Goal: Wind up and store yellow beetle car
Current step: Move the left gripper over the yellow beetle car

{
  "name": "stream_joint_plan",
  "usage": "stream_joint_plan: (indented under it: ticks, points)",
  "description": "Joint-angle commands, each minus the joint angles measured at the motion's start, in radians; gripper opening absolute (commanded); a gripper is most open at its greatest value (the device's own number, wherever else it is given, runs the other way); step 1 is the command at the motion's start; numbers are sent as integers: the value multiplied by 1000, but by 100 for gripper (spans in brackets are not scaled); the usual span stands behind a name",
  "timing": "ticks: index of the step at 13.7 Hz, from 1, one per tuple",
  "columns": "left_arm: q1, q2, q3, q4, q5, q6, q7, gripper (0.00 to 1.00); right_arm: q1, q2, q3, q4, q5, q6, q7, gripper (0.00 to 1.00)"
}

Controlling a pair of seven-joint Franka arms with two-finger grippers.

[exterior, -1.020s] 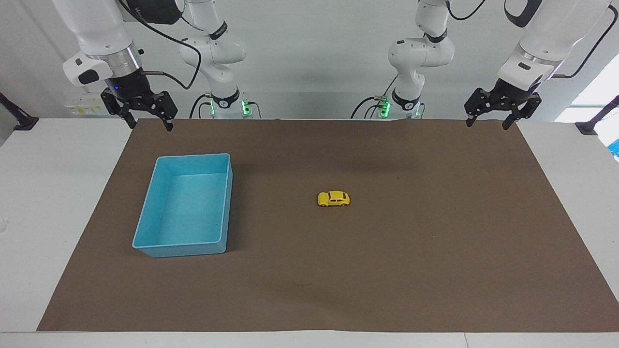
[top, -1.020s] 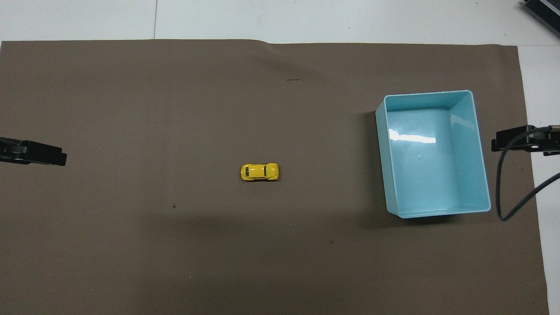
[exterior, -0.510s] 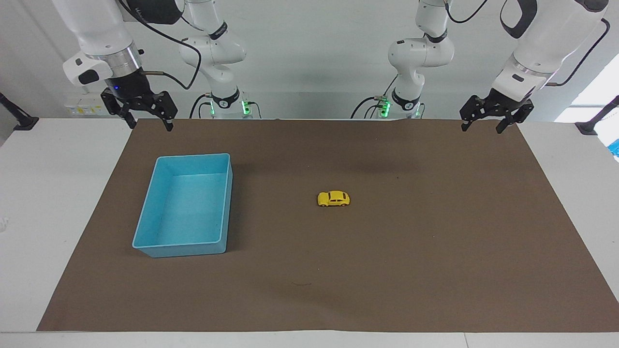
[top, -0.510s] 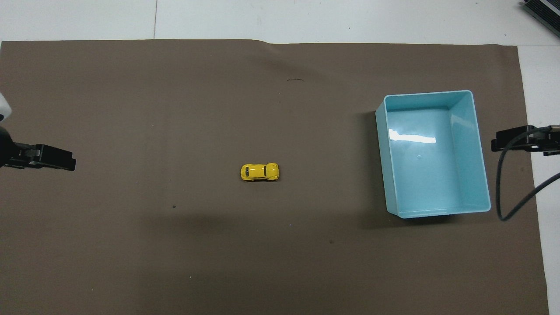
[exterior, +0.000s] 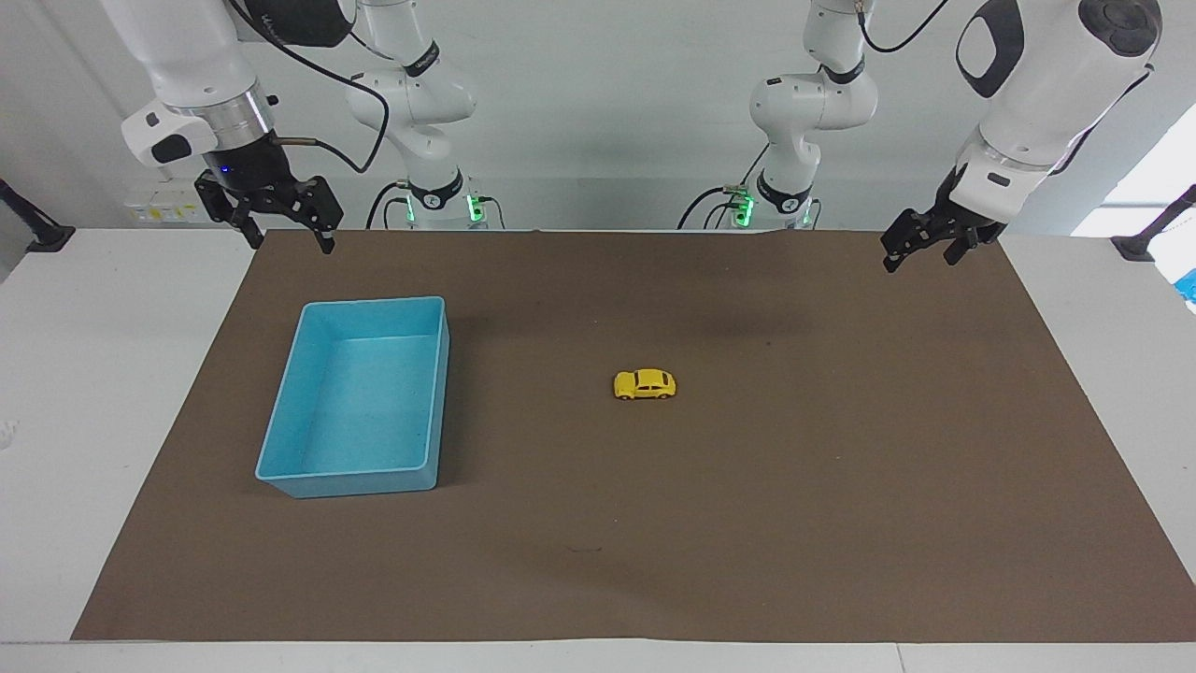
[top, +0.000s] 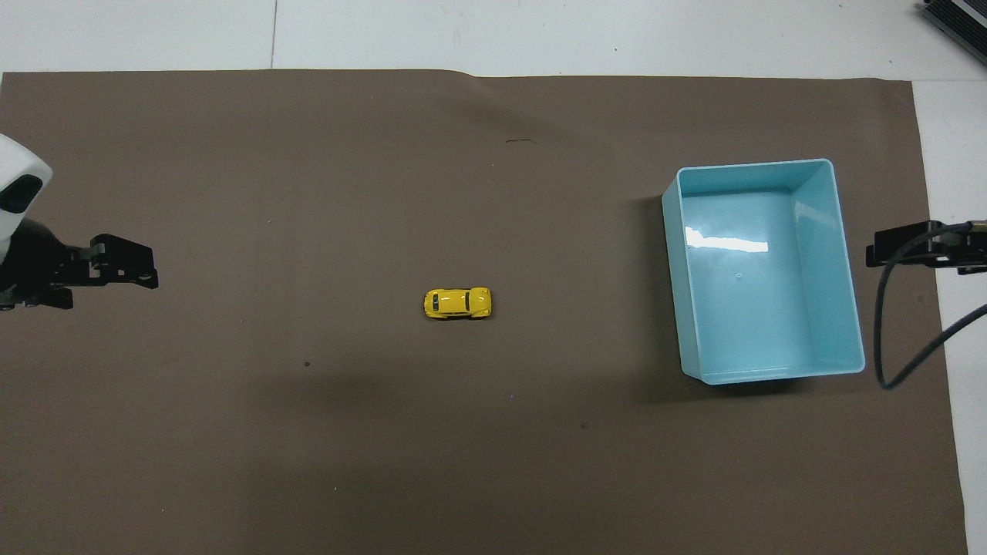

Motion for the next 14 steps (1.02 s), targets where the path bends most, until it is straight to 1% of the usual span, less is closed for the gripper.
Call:
stream_joint_plan:
  ticks: [1, 5, 7, 10, 12, 14]
  points:
    - [-30, -14, 4, -45, -21, 42, -224, 100, -12, -4, 6, -4, 4, -8, -18, 100]
    - [-100, -14, 6, -87, -36, 112, -621, 100, -12, -3, 6, -4, 4, -8, -18, 100]
    - [-114, -2, 4, -88, -38, 152, -784, 100, -12, -3, 6, -4, 4, -8, -18, 100]
    - [-162, 17, 6, -88, -42, 183, -1029, 100, -12, -3, 6, -4, 4, -8, -18, 100]
    - [-212, 34, 6, -88, -42, 218, -1186, 100, -12, -3, 6, -4, 4, -8, -19, 100]
    - [-254, 55, 6, -88, -42, 255, -1302, 100, -12, -3, 6, -4, 4, -8, -19, 100]
